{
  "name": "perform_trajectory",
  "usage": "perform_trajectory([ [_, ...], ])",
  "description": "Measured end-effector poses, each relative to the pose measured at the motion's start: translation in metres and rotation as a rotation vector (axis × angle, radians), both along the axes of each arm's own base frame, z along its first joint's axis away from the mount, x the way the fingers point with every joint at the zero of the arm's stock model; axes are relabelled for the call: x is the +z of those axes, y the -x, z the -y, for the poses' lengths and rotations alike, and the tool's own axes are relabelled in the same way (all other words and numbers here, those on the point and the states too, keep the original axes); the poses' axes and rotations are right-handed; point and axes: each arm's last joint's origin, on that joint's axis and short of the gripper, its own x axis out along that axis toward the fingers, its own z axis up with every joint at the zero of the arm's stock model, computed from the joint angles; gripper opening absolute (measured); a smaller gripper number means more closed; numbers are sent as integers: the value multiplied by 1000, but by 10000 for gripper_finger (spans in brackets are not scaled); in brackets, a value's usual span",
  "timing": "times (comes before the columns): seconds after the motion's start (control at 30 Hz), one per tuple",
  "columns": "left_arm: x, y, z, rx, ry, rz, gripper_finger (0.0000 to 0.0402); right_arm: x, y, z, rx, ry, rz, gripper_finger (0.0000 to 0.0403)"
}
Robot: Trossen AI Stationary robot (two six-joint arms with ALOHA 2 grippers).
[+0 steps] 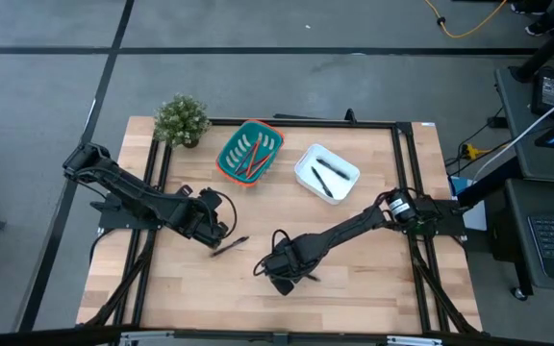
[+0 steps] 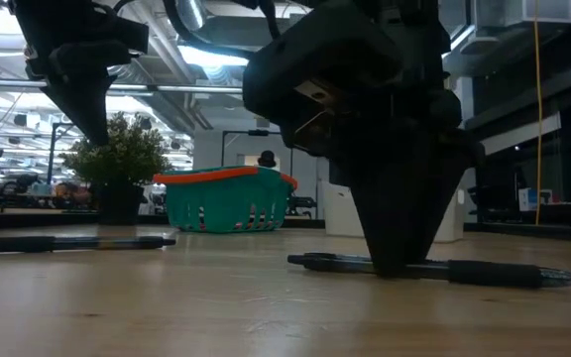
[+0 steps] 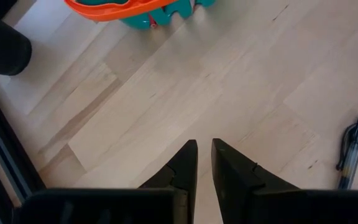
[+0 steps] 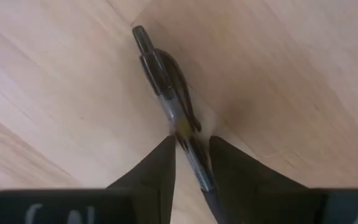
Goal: Sort pens & pencils
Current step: Put the bottom black pen into the white bin
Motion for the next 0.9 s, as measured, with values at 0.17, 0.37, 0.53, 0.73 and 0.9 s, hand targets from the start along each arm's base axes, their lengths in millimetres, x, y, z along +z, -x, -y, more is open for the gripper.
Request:
perform_trajectory([
  [0.17, 0, 0, 0, 0, 1, 2, 43, -12, 0, -1, 7, 1, -36, 103],
  [0.37, 0, 0, 0, 0, 1, 2, 43, -13, 0, -2, 12, 23, -29, 98],
  [0.53, 0, 0, 0, -5, 0, 0, 43, -14, 2, -3, 48, 40, -26, 47],
  [0.73, 0, -1, 0, -8, 2, 4, 43, -14, 2, -3, 84, 52, -20, 26],
  [0.9, 0, -1, 0, -11, 2, 3, 43, -14, 4, -3, 87, 62, -39, 27],
])
